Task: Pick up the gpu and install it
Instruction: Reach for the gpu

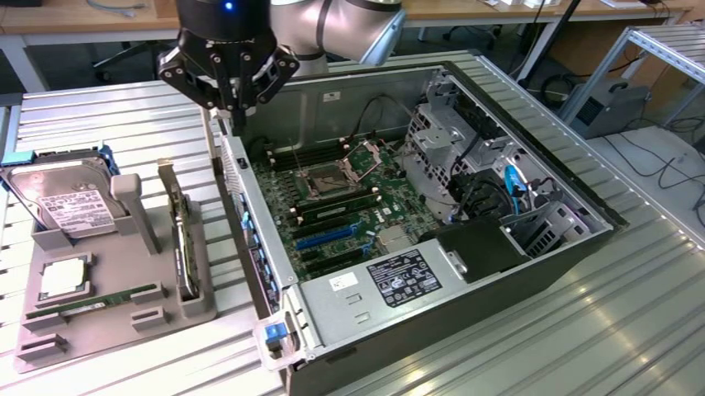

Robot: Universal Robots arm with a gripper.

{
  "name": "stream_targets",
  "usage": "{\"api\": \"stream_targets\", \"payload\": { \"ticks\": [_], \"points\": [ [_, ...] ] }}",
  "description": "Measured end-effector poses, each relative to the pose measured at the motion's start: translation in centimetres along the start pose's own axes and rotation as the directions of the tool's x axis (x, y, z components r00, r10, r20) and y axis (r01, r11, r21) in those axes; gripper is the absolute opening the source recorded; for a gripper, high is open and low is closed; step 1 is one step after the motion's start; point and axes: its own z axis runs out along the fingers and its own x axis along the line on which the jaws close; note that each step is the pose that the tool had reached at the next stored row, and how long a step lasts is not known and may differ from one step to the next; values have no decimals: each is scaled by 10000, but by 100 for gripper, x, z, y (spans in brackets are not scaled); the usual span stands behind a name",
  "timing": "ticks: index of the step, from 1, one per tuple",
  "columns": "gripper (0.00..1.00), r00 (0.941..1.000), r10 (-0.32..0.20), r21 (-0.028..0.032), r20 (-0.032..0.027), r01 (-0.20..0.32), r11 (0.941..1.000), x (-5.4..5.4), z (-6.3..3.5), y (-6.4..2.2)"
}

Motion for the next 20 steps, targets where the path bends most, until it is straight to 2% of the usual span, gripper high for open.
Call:
{"api": "stream_targets", "payload": {
  "ticks": [20],
  "points": [
    [11,10000,-1,1,-1,1,10000,99,-3,-8]
  ]
}}
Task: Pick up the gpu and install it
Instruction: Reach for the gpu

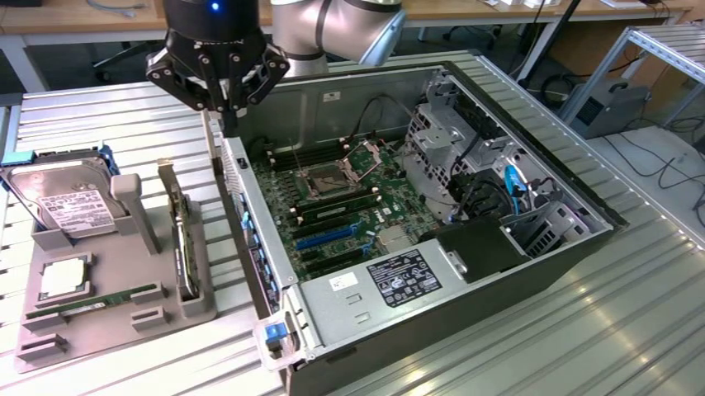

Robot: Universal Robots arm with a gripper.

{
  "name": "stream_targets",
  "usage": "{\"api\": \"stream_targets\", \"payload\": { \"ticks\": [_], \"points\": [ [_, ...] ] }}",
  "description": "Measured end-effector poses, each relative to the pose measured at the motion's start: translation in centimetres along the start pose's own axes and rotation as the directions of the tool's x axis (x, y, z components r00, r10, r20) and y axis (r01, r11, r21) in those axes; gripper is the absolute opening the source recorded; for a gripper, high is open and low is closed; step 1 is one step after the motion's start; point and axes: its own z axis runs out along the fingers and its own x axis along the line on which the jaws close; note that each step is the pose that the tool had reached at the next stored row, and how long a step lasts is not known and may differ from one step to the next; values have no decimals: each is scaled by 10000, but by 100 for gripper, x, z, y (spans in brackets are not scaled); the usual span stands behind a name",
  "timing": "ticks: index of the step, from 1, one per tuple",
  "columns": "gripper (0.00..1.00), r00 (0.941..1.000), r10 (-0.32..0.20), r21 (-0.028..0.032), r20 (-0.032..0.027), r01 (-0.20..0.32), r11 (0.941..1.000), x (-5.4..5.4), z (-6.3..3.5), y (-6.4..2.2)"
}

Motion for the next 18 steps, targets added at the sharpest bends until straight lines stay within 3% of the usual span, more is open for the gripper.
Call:
{"api": "stream_targets", "payload": {
  "ticks": [18],
  "points": [
    [11,10000,0,0,0,0,10000,113,-3,-9]
  ]
}}
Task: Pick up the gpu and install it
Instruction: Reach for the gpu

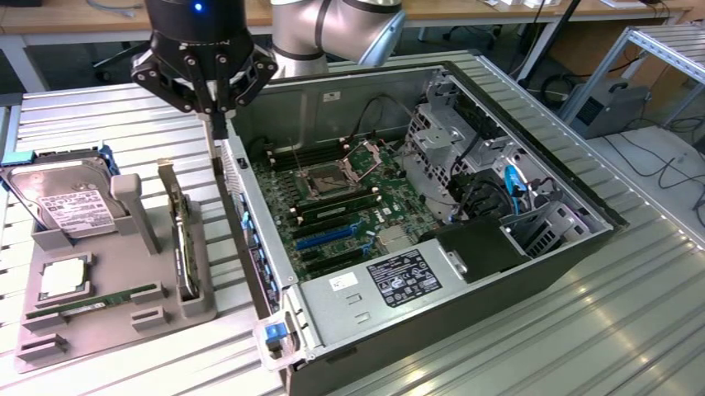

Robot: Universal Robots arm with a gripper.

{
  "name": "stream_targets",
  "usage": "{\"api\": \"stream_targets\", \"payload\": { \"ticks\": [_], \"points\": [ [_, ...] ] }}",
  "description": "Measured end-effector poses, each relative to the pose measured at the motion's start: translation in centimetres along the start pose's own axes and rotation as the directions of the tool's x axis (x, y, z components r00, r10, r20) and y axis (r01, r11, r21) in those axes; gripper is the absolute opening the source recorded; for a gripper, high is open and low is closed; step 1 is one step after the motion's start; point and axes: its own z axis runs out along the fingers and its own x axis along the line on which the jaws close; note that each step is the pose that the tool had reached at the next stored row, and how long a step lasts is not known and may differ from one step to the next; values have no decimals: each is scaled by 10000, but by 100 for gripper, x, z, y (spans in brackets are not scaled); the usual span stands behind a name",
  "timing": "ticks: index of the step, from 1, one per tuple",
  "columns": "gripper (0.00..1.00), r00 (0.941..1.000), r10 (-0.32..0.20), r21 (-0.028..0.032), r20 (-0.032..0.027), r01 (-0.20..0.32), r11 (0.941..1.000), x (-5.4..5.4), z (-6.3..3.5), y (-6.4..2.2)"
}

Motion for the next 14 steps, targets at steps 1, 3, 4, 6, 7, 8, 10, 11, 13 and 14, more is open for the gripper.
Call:
{"api": "stream_targets", "payload": {
  "ticks": [1,3,4,6,7,8,10,11,13,14],
  "points": [
    [11,10000,0,0,0,0,10000,4,0,0],
    [11,10000,0,0,0,0,10000,13,0,-1],
    [11,10000,0,-1,0,0,10000,16,0,-1],
    [11,10000,1,0,0,-1,10000,25,-1,-2],
    [11,10000,0,0,0,0,10000,30,-1,-2],
    [11,10000,0,0,0,0,10000,37,-1,-3],
    [11,10000,0,0,0,0,10000,48,-1,-4],
    [11,10000,1,0,0,-1,10000,54,-1,-4],
    [11,10000,0,0,0,0,10000,62,-2,-5],
    [11,10000,0,0,0,0,10000,65,-2,-5]
  ]
}}
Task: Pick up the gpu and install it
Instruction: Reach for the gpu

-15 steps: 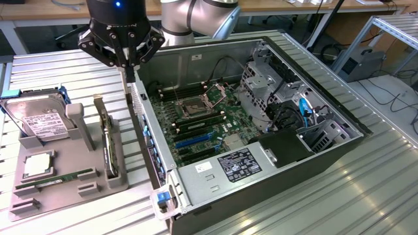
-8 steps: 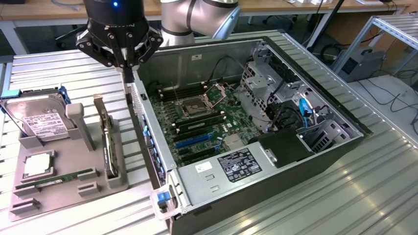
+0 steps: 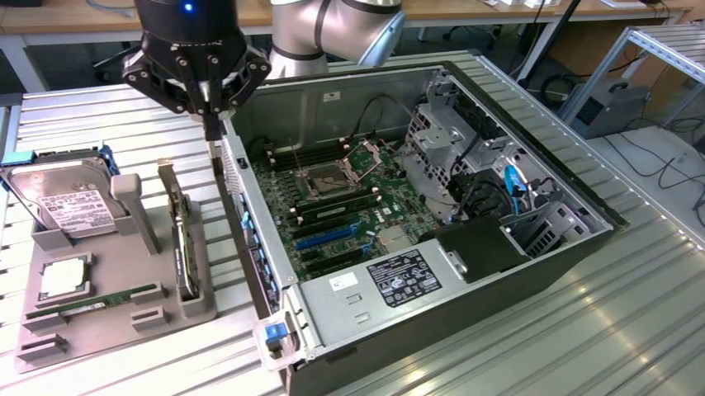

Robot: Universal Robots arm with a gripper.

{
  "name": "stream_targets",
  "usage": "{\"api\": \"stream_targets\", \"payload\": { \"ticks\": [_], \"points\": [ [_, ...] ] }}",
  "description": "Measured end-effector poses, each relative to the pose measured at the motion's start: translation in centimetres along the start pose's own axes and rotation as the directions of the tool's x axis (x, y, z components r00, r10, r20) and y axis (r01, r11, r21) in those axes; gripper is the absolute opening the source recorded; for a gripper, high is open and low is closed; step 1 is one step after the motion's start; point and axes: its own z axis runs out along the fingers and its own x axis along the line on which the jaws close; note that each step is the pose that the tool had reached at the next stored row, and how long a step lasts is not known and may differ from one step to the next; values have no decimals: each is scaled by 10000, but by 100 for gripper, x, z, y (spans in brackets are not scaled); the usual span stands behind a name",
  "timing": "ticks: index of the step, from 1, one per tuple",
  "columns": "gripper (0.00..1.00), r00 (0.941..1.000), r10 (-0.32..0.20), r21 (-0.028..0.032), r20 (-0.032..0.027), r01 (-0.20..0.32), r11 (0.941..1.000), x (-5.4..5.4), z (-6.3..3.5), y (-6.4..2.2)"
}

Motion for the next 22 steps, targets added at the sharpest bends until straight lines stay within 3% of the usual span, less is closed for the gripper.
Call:
{"api": "stream_targets", "payload": {
  "ticks": [22],
  "points": [
    [11,10000,0,0,0,0,10000,77,-2,-6]
  ]
}}
